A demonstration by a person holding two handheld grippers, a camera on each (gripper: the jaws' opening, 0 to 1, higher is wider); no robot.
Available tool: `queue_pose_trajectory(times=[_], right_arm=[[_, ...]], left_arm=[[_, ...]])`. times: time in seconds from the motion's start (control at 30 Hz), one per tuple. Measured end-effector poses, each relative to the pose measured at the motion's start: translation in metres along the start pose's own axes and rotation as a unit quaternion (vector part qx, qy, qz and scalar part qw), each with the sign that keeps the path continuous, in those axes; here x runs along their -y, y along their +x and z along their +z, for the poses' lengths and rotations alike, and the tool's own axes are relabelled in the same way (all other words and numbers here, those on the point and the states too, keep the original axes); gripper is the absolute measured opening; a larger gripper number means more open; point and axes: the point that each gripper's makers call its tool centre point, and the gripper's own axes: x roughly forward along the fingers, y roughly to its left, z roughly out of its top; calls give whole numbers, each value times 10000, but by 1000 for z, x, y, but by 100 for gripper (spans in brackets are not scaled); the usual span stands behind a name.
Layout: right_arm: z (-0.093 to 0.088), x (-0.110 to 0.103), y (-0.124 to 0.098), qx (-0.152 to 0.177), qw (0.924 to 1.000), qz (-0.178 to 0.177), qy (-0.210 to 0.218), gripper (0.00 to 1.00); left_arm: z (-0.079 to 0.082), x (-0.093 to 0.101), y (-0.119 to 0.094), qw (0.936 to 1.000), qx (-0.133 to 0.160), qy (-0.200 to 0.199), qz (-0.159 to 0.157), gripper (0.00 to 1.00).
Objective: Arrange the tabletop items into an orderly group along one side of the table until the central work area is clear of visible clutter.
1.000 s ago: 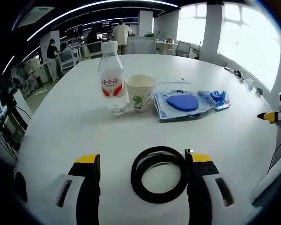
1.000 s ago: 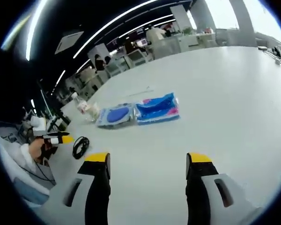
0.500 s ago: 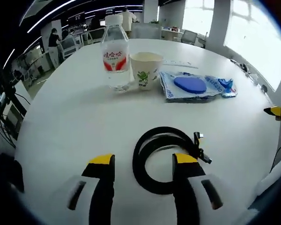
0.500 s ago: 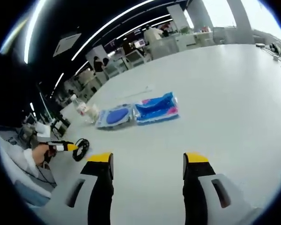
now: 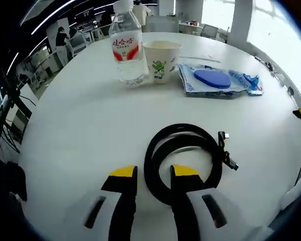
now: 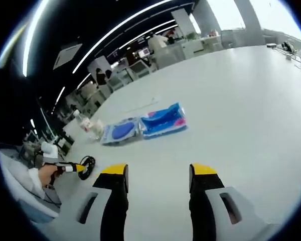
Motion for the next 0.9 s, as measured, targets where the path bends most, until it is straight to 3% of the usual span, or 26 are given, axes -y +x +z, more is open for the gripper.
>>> queue_pose_trajectory(times=[0.07, 0.17, 0.23, 0.43, 0.57, 0.63, 0.9], right_arm=[[0, 0, 0, 0, 10000, 26, 34, 40], [0, 0, -1, 13, 10000, 14, 44, 41], [1, 1, -1, 42, 10000, 10, 62, 41], [1, 1, -2, 79, 9998, 33, 182, 42], [-1, -4, -1, 75, 9997, 97, 229, 43], [1, -10, -1, 117, 9990, 232, 369, 45], [4, -37, 2, 151, 9964, 689, 470, 51]], left_arm=[[-3, -2, 2, 10000, -15, -11, 39, 6], [1, 6, -1, 9967, 161, -776, -159, 3], [1, 12, -5, 9941, 213, -1003, -349, 3], [12, 32, -30, 9907, 454, -1121, -626, 1], [26, 56, -46, 9839, 722, -1320, -967, 1], [32, 59, -40, 9820, 803, -1341, -1064, 1], [61, 99, -70, 9683, 1226, -1428, -1640, 1]])
